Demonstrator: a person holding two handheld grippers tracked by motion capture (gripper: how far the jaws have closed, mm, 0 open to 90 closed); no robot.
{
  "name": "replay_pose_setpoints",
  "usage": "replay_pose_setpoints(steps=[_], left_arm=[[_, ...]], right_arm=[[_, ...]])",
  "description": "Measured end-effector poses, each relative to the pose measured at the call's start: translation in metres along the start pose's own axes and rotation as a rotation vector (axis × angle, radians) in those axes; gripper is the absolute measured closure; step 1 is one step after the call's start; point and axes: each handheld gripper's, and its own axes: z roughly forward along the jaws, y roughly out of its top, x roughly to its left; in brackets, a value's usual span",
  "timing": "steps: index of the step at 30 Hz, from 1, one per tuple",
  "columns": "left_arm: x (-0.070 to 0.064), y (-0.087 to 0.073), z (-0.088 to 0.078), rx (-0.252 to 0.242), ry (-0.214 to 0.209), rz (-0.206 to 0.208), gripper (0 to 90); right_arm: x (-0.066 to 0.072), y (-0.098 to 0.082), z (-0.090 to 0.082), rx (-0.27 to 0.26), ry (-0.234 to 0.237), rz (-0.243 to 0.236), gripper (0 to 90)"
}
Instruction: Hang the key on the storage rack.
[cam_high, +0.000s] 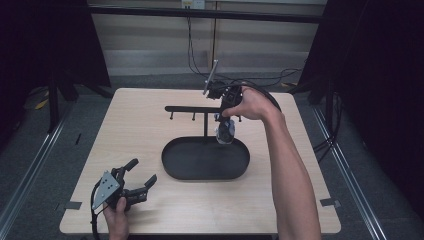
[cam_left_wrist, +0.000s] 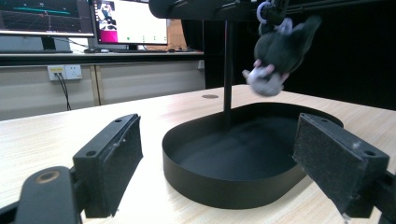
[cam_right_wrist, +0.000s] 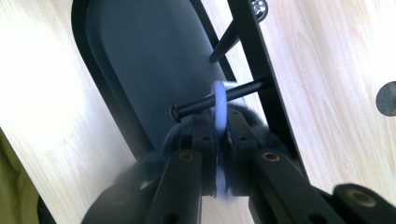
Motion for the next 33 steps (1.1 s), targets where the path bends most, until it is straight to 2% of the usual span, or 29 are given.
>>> replay_pose_setpoints(steps=[5, 7, 10, 15, 23, 33], left_arm=[[0.0, 0.0, 0.0, 0.0, -0.001, -0.001, 15.3], [0.0, 0.0, 0.0, -0.001, -0.001, -0.001, 15.3], [0.0, 0.0, 0.0, 0.0, -0.002, -0.001, 15.3], [0.0, 0.0, 0.0, -0.005, -0.001, -0.007, 15.3], [0.0, 0.0, 0.0, 0.005, -0.003, 0.001, 15.3], [0.0, 0.0, -0.001, 0.009, -0.004, 0.005, 15.3]], right_arm=[[0.002, -0.001, -0.001, 0.022, -0.002, -0.001, 87.4], [0.002, -0.002, 0.0, 0.009, 0.01, 0.007, 87.3], [0.002, -0.004, -0.002, 0.002, 0.006, 0.001, 86.2], [0.005, -0.011, -0.006, -0.021, 0.001, 0.019, 83.8], [0.011, -0.023, -0.01, -0.046, 0.0, 0.027, 72.2], [0.023, -0.031, -0.01, -0.107, 0.014, 0.038, 58.3]])
